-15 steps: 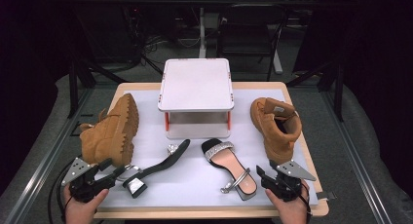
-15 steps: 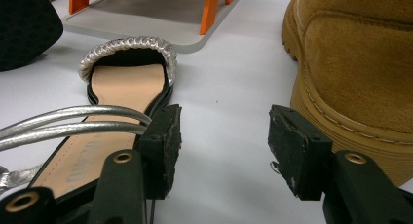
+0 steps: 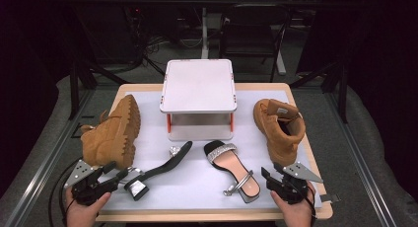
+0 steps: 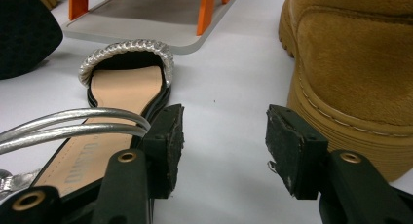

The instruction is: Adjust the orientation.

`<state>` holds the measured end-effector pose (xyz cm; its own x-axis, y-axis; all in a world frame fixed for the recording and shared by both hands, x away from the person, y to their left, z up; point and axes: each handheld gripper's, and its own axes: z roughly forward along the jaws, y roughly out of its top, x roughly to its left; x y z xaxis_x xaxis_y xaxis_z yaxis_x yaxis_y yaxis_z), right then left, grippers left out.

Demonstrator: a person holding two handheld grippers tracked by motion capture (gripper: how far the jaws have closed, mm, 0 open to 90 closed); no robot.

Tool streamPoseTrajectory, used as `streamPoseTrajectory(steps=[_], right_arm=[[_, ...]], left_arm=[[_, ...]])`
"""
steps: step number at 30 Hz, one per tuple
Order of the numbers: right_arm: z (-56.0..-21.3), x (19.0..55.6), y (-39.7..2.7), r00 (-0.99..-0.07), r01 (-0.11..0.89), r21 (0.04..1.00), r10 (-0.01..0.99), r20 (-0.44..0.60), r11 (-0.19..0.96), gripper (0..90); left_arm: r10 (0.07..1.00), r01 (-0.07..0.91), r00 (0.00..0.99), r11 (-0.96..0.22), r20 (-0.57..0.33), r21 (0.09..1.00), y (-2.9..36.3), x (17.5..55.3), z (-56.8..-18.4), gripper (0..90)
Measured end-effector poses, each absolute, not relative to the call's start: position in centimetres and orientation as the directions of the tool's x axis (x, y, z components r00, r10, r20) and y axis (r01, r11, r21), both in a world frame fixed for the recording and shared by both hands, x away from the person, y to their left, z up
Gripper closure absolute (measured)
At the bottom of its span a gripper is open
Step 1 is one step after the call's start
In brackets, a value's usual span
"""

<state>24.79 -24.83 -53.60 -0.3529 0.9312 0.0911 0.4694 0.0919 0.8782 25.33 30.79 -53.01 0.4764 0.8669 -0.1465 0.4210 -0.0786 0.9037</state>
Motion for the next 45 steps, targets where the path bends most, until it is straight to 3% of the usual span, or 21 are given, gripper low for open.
streamPoseTrajectory(steps=[5, 13, 24, 37, 45], right_arm=[[-53.6, 24.8, -25.0, -0.345, 0.473, 0.877, 0.933, 0.097, 0.084, 47.9], [-53.5, 24.7, -24.9, -0.323, 0.467, 0.88, 0.943, 0.083, 0.083, 43.4], [-53.6, 24.8, -25.3, -0.331, 0.48, 0.876, 0.935, 0.128, 0.05, 43.9], [-53.5, 24.8, -25.2, -0.341, 0.478, 0.877, 0.93, 0.138, 0.046, 43.9], [-53.7, 24.8, -25.0, -0.351, 0.483, 0.874, 0.926, 0.139, 0.052, 43.9]], left_arm=[[0.869, 0.45, 0.469, -0.078, -0.161, 0.89, 31.0, 25.2, -52.7, 48.1], [0.851, 0.468, 0.484, -0.053, -0.206, 0.882, 31.2, 25.0, -52.3, 48.8], [0.795, 0.476, 0.542, -0.022, -0.273, 0.879, 30.9, 23.7, -51.2, 48.8], [0.755, 0.56, 0.593, -0.135, -0.281, 0.818, 28.0, 25.0, -52.7, 54.3], [0.772, 0.563, 0.575, -0.134, -0.271, 0.815, 26.7, 26.2, -52.8, 62.2]])
